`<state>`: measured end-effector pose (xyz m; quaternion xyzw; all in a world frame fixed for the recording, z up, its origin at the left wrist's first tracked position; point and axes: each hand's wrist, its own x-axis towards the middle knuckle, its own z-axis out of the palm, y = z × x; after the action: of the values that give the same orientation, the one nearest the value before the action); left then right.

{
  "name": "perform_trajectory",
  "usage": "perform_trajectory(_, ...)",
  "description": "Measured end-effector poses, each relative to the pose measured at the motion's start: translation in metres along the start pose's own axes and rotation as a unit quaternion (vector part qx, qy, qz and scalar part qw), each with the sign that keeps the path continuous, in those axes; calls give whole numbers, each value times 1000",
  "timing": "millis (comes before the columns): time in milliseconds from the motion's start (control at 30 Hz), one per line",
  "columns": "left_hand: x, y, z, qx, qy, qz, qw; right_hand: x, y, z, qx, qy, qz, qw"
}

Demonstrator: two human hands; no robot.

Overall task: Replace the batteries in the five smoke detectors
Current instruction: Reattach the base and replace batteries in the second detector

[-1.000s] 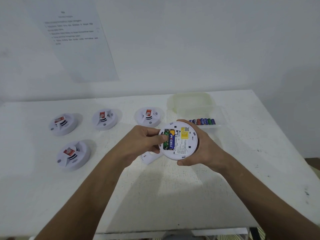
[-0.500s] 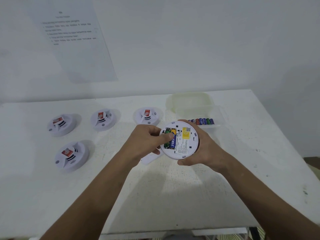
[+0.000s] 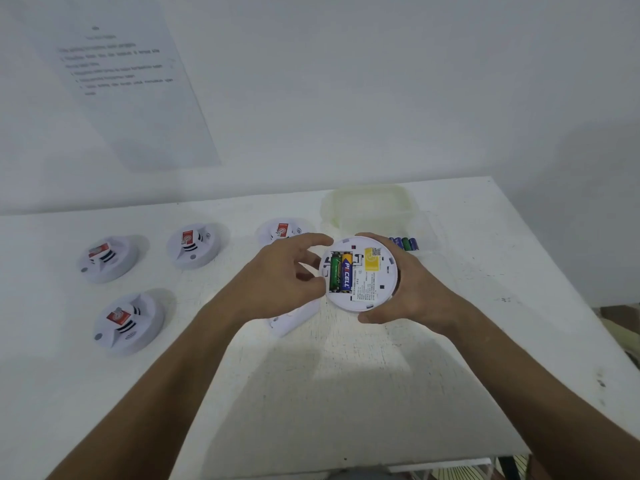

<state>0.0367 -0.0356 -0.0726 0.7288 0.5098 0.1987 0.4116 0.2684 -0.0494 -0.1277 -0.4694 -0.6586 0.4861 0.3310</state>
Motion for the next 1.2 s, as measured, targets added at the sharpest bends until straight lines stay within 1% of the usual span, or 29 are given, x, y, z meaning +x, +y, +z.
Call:
perform_trajectory(133,4,0,2,-23,8,-3,1000,3,0,-3,9,-3,11,1000)
perform_trajectory(200,6,-3,3,-64,14,-11,998,3,1,-5,23,-4,8,1000)
perform_trajectory(267,8,-11,3,-95,31,-20,995,3,1,-6,34,-7,4,999)
perform_trajectory(300,10,-18,2,-81,46,-27,995,2,1,-6,35,-8,3,999)
perform_trajectory(333,11,-26,1,-34,65,-38,997,2,1,-5,36,-8,3,999)
perform_trajectory(367,12,-37,0,45,74,-56,995,2,1,-5,39,-7,3,999)
perform_trajectory(433,13,-61,1,200,42,-115,972,3,2,-5,42,-4,4,999)
perform_trajectory(467,12,-72,3,241,14,-143,960,3,2,-5,44,-2,5,999)
perform_trajectory(533,7,-91,11,270,-25,-170,947,4,3,-7,48,0,4,999)
perform_trajectory(600,4,-104,16,279,-29,-162,946,5,4,-9,46,1,4,999)
perform_trajectory(700,2,-115,18,256,-1,-126,958,8,6,-10,44,-1,1,999)
perform_trajectory(800,0,-117,16,248,2,-93,964,11,6,-9,45,-7,1,999)
perform_trajectory(967,-10,-119,20,250,45,-61,965,16,5,-3,50,-12,-3,999)
perform_trajectory(1000,-13,-118,17,238,60,-53,968,16,4,-2,50,-13,-4,999)
perform_trajectory(1067,-18,-112,7,212,114,-41,970,17,3,0,52,-16,-4,999)
perform_trajectory(1133,-22,-100,-9,196,172,-25,965,19,1,1,56,-19,-5,998)
perform_trajectory(1200,-24,-82,-26,196,206,-3,959,21,-2,4,59,-23,-10,998)
